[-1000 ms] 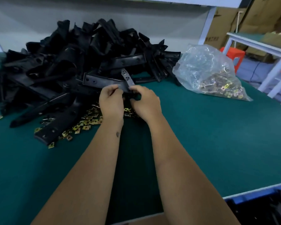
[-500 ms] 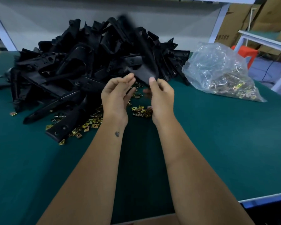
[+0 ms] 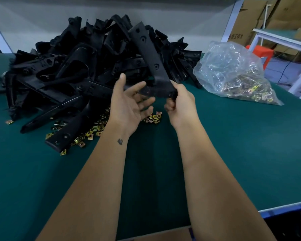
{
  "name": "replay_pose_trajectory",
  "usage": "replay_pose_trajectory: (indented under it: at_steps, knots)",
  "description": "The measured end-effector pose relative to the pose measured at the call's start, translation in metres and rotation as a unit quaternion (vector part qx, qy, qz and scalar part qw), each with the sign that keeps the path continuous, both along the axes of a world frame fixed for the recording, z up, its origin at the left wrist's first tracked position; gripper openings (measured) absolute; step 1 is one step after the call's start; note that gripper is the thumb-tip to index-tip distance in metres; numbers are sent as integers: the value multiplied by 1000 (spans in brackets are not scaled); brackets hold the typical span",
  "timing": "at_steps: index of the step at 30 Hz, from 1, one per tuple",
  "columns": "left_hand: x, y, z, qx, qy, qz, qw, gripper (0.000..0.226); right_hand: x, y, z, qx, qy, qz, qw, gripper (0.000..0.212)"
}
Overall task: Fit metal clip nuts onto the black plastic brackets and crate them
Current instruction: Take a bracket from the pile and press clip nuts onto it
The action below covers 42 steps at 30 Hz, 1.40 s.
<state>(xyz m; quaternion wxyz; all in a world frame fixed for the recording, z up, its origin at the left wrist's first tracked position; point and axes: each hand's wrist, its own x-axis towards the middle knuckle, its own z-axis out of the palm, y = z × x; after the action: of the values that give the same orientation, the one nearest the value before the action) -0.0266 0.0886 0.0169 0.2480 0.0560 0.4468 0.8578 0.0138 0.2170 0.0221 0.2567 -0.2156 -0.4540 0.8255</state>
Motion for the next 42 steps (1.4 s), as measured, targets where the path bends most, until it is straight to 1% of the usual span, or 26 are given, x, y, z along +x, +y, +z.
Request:
replay_pose_trajectory:
  at_steps: [1,4,6,8,9,10,12,14,15,17,18,19,24,26,28,30,32,34,36,38,40,42]
  knots:
    - [3,2,0,-27,11,-29,999,45,1,1,1,22,-16,-8,1000,24]
    - [7,6,-2,-102,71,-85,989,8,0,2,2,101,-41,-15,994,25]
    - [5,8,-5,-105,90,-89,986,10,-1,2,-1,141,-33,-9,989,24]
    - [0,9,-6,-69,86,-60,992,17,-3,2,-3,181,-37,-8,983,27]
    - [-2,9,-7,-48,81,-36,995,22,-3,2,-4,218,-52,-9,975,26]
    - [-4,8,-7,-30,77,-12,996,26,-3,2,-4,272,-77,-6,959,23]
    - [-8,7,-7,-11,79,32,996,29,0,0,-4,397,-142,35,906,18]
    - [-11,5,-6,4,69,59,996,26,3,-5,-4,479,-207,129,844,21]
    - [-12,3,-6,16,57,71,996,22,4,-7,-4,510,-243,176,806,24]
    - [-15,0,-6,37,38,92,994,18,4,-10,-5,575,-294,227,729,33]
    - [-16,-1,-6,41,33,98,994,17,3,-10,-5,592,-296,228,714,34]
    - [-16,-2,-5,41,27,102,994,17,2,-9,-6,601,-287,220,713,31]
    - [-15,3,-7,-7,4,105,994,10,-1,-12,-12,609,-226,176,740,10]
    - [-16,5,-8,-11,3,100,995,5,-2,-14,-13,605,-207,171,750,12]
    - [-17,6,-9,6,-4,108,994,5,-3,-14,-16,591,-194,160,766,9]
    - [-18,6,-10,19,-10,117,993,10,-4,-13,-18,579,-175,132,785,7]
    - [-18,7,-11,18,-5,119,993,17,-5,-13,-18,567,-153,84,805,11]
    - [-17,8,-12,21,-10,119,993,14,-6,-13,-16,517,-127,34,846,17]
    - [-17,9,-12,33,-24,115,993,11,-5,-12,-14,423,-90,3,902,19]
    - [-17,9,-12,37,-30,102,994,12,-4,-11,-13,319,-46,9,947,21]
    - [-17,9,-13,33,-28,81,996,13,-4,-10,-11,242,-6,27,970,22]
    - [-16,9,-13,33,-29,63,997,13,-3,-11,-9,184,23,44,982,24]
